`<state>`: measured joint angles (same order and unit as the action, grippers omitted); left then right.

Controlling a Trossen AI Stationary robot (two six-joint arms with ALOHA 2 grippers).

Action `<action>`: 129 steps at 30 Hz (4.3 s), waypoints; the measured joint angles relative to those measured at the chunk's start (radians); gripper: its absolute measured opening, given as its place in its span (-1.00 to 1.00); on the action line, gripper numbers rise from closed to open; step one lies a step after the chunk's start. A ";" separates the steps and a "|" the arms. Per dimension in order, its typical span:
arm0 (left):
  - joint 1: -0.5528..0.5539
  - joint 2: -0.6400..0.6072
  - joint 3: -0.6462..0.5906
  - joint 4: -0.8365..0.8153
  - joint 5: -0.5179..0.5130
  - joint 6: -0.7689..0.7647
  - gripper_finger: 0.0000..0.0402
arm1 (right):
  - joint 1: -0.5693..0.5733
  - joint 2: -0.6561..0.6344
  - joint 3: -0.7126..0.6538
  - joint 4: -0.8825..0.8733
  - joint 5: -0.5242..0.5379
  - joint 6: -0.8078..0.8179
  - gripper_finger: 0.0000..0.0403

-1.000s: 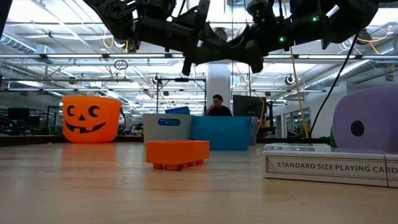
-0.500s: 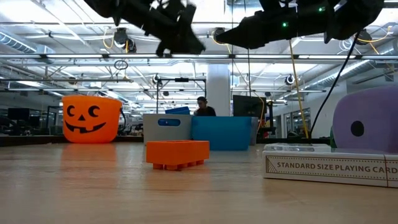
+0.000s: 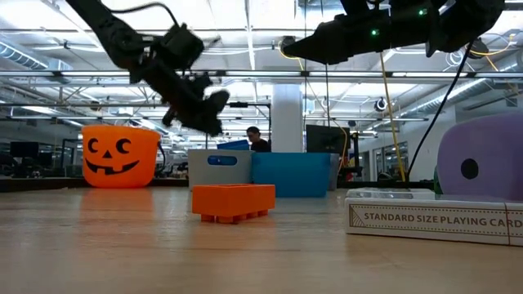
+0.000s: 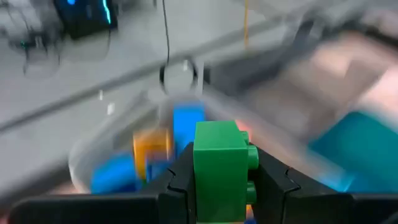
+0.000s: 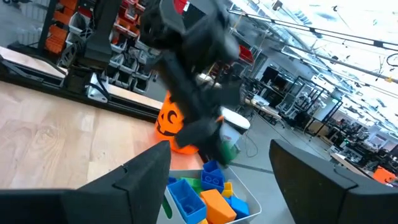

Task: Pick & Place Toys
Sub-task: Put the small green gamepiece into the white bin, then put the small orange gamepiece into the white bin

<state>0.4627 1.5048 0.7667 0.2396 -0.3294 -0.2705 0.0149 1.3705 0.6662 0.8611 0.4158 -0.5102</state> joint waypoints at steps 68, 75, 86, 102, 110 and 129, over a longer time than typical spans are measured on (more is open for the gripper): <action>-0.787 0.427 0.510 -0.709 0.276 -0.414 0.40 | 0.109 0.000 -0.001 0.009 0.004 0.074 0.28; -0.789 0.523 0.609 -0.723 0.284 -0.507 0.40 | 0.173 0.000 -0.001 0.008 0.005 0.079 0.27; -0.794 0.531 0.624 -0.808 0.227 -0.524 0.40 | 0.196 0.000 -0.001 0.006 0.007 0.054 0.27; -0.790 0.531 0.623 -0.966 0.217 -0.456 -0.19 | 0.190 0.000 -0.001 0.001 0.056 0.082 0.27; -0.788 0.470 0.621 -0.996 0.142 -0.382 -0.27 | 0.190 0.000 -0.001 -0.019 0.058 0.107 0.27; -0.451 -0.063 0.623 -0.986 -0.328 -0.074 -0.27 | 0.190 -0.007 -0.001 -0.012 0.056 0.120 0.27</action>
<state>0.0121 1.4422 1.3895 -0.7459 -0.6576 -0.3447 0.2050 1.3636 0.6655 0.8490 0.4715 -0.3901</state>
